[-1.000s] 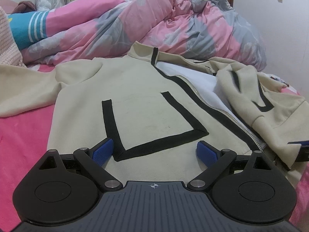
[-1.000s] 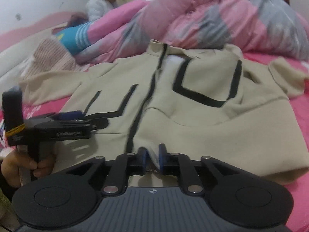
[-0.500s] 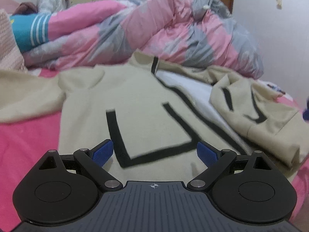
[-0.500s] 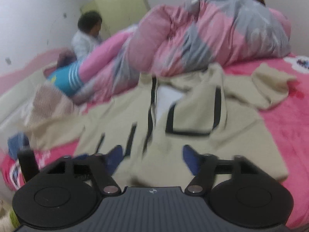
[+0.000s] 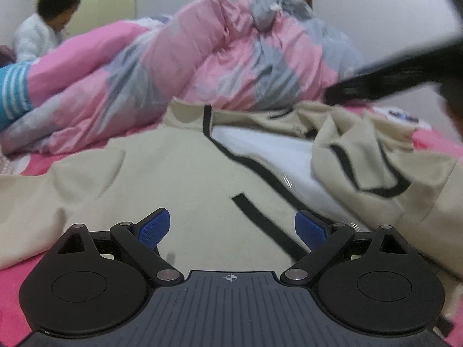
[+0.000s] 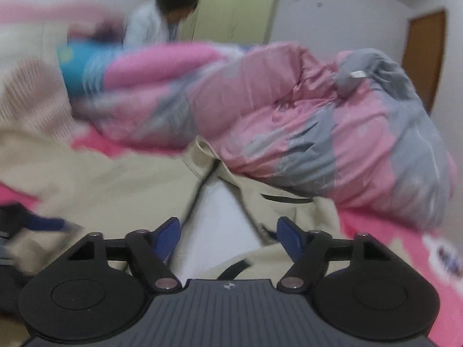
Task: Fold clothes
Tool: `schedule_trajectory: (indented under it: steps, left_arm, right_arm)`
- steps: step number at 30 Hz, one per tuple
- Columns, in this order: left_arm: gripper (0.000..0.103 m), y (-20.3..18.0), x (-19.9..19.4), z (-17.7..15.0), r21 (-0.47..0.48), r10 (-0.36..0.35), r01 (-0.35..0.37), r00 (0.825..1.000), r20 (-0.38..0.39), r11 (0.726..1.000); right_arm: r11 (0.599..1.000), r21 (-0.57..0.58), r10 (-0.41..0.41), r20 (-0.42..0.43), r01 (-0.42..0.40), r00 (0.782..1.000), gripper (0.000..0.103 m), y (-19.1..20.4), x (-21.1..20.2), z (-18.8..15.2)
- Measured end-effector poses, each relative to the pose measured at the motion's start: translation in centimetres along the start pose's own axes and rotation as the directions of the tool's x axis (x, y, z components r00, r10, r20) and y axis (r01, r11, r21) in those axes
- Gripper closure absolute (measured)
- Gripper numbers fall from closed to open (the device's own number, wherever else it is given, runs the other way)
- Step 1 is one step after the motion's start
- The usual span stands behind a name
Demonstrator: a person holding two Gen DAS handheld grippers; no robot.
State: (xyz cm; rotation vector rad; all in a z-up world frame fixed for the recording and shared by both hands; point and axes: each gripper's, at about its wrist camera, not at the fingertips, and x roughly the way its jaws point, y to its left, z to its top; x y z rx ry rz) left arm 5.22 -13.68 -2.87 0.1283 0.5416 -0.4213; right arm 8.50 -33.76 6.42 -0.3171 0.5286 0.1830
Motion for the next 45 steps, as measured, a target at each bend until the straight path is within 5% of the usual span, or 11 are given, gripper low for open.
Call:
schedule_trajectory:
  steps: [3,7,10,11,12,16,19,26,34,45]
  left_arm:
    - [0.009,1.0,1.4,-0.3,-0.07,-0.074,0.069,0.995,-0.068,0.995]
    - [0.007,2.3,1.8,-0.4,-0.148,-0.133,0.121,0.988,-0.076,0.981]
    - [0.007,2.3,1.7,-0.5,-0.149,-0.139,0.127,0.988,-0.072,0.981]
    - [0.007,2.2,1.6,-0.5,-0.147,-0.139,0.128,0.988,-0.072,0.981]
    - [0.007,2.2,1.6,-0.5,-0.148,-0.14,0.128,0.988,-0.072,0.981]
    - [0.007,2.5,1.6,-0.5,-0.155,-0.146,0.133,0.987,-0.069,0.979]
    - [0.007,2.7,1.6,-0.4,-0.16,-0.149,0.137,0.986,-0.067,0.977]
    - [0.006,2.8,1.6,-0.5,-0.16,-0.151,0.139,0.986,-0.068,0.977]
    - [0.006,2.8,1.7,-0.6,-0.16,-0.152,0.14,0.986,-0.068,0.977]
    - [0.005,2.9,1.6,-0.7,-0.164,-0.157,0.145,0.985,-0.066,0.976]
  right_arm:
    - [0.986,-0.162,-0.053,-0.106,0.036,0.993,0.043,0.9,7.1,0.8]
    - [0.92,-0.385,-0.168,-0.21,0.077,0.963,0.045,2.1,15.3,0.2]
    - [0.911,-0.407,-0.19,-0.264,0.07,0.946,0.059,1.6,18.3,0.1]
    - [0.908,-0.414,-0.198,-0.281,0.067,0.939,0.085,1.4,19.4,0.1]
    - [0.913,-0.403,-0.193,-0.294,0.062,0.936,0.1,1.1,20.0,0.3]
    - [0.991,-0.131,-0.039,-0.259,0.004,0.965,0.1,-2.5,18.8,4.1]
    - [0.996,0.078,0.069,-0.204,-0.054,0.977,0.1,-5.1,17.8,7.0]
    - [0.858,0.467,0.259,-0.033,-0.215,0.965,0.1,-9.7,17.1,12.3]
    - [0.806,0.55,0.317,-0.09,-0.218,0.944,0.1,-6.7,23.8,10.8]
    - [0.853,0.51,0.224,-0.161,-0.113,0.961,0.092,-4.9,29.7,9.2]
